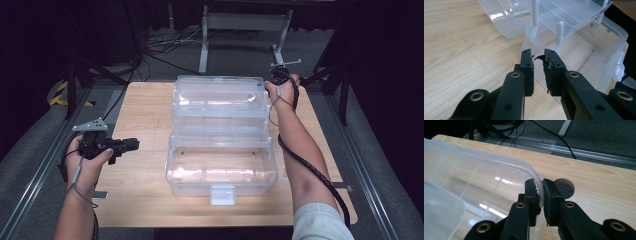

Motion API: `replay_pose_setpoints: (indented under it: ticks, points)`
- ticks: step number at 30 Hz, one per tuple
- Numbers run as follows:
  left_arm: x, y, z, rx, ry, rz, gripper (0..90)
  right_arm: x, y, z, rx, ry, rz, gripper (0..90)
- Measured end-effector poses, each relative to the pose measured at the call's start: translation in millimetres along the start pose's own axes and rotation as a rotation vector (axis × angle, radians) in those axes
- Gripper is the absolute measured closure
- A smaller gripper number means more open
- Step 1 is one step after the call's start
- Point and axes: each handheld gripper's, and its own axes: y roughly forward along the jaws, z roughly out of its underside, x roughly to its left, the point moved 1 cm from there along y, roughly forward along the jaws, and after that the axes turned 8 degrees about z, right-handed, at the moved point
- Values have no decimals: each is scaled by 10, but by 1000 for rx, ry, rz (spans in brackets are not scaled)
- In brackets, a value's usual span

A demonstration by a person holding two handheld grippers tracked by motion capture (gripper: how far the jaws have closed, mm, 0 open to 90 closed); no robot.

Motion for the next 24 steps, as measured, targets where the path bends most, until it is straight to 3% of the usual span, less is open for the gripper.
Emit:
replay_pose_setpoints:
  ticks: [16,24]
  points:
    - [-4,19,-1,7,2,3,777,-7,11,15,-5,23,-1,828]
    - [-7,24,-5,6,2,1,762,-25,-91,-35,-40,21,7,748]
